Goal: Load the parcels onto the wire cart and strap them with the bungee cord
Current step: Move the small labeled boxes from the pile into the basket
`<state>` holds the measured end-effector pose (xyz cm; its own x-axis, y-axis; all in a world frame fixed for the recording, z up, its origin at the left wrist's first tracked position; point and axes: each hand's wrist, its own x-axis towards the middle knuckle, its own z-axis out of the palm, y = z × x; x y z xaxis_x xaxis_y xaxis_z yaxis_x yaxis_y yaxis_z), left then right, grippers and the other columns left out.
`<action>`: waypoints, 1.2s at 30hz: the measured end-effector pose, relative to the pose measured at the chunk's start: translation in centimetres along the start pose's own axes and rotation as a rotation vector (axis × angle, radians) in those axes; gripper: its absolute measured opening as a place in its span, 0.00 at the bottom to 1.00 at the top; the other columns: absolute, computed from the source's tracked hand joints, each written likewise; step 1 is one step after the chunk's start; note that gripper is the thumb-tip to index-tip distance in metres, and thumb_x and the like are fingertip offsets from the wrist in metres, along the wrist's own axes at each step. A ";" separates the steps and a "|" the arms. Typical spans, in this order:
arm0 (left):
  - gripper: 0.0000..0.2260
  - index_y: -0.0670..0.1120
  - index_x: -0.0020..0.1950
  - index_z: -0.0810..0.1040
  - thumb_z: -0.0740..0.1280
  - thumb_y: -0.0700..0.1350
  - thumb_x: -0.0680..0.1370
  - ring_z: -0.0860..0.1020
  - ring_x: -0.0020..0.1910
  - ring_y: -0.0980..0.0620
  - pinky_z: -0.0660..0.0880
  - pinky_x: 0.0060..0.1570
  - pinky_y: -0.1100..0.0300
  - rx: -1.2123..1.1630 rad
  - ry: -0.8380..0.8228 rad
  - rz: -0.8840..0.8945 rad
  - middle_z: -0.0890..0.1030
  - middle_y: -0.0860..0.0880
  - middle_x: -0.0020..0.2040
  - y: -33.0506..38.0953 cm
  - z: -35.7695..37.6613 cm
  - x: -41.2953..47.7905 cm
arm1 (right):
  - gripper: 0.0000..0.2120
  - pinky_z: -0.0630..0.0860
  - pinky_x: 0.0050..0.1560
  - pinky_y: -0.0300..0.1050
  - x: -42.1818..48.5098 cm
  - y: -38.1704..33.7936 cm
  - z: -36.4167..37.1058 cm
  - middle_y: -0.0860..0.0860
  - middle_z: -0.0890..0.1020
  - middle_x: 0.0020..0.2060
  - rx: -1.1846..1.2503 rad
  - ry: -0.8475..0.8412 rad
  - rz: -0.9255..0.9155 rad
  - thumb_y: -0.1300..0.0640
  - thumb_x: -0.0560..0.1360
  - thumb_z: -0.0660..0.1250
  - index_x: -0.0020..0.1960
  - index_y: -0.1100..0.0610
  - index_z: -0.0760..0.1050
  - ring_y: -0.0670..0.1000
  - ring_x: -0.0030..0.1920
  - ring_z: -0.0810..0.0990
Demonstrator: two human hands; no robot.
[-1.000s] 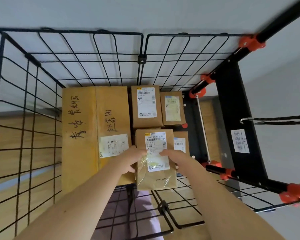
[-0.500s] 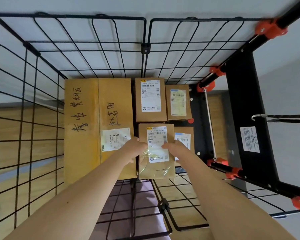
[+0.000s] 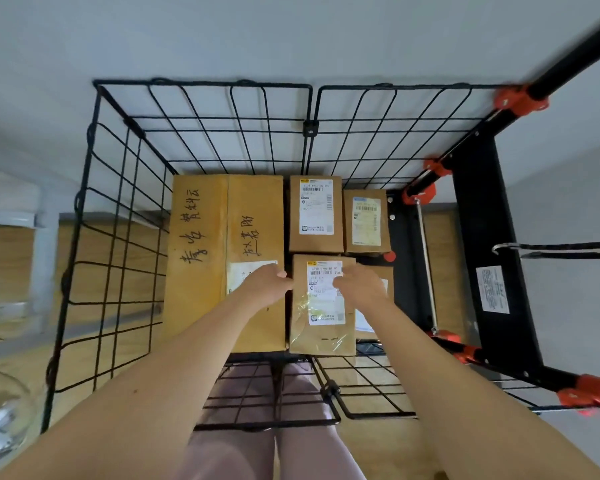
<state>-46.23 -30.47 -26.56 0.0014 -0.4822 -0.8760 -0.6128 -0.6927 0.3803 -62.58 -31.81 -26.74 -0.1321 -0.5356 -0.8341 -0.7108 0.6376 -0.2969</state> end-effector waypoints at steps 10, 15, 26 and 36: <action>0.19 0.43 0.69 0.69 0.61 0.44 0.79 0.73 0.61 0.49 0.71 0.53 0.63 -0.038 0.250 0.206 0.73 0.47 0.67 2.3 -6.1 -9.2 | 0.16 0.71 0.50 0.39 -8.4 -7.8 -2.5 0.49 0.77 0.62 0.051 0.042 -0.397 0.58 0.77 0.60 0.64 0.54 0.74 0.50 0.57 0.75; 0.15 0.48 0.66 0.72 0.61 0.46 0.80 0.73 0.62 0.53 0.69 0.57 0.62 -0.011 0.480 0.357 0.76 0.51 0.64 2.2 -10.0 -15.0 | 0.15 0.68 0.50 0.38 -12.6 -11.9 -2.0 0.50 0.78 0.61 0.031 0.049 -0.558 0.57 0.77 0.61 0.62 0.54 0.76 0.50 0.59 0.75; 0.13 0.49 0.62 0.74 0.63 0.44 0.78 0.75 0.55 0.55 0.70 0.56 0.60 -0.077 0.882 0.498 0.77 0.52 0.60 -4.0 -19.3 -25.0 | 0.14 0.72 0.50 0.39 -23.4 -21.0 2.2 0.51 0.79 0.58 -0.026 0.115 -0.813 0.58 0.76 0.62 0.60 0.56 0.76 0.50 0.56 0.77; 0.13 0.50 0.63 0.74 0.63 0.45 0.79 0.74 0.56 0.55 0.72 0.55 0.58 -0.126 1.006 0.561 0.75 0.52 0.61 -16.9 -27.4 -33.3 | 0.12 0.69 0.37 0.34 -33.4 -28.6 13.6 0.51 0.80 0.54 0.016 0.119 -0.921 0.60 0.76 0.63 0.58 0.55 0.78 0.48 0.48 0.75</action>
<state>-14.26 -17.46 4.29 0.4170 -0.9082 0.0348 -0.6431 -0.2678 0.7174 -28.46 -24.58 3.29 0.4094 -0.8870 -0.2134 -0.5613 -0.0604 -0.8254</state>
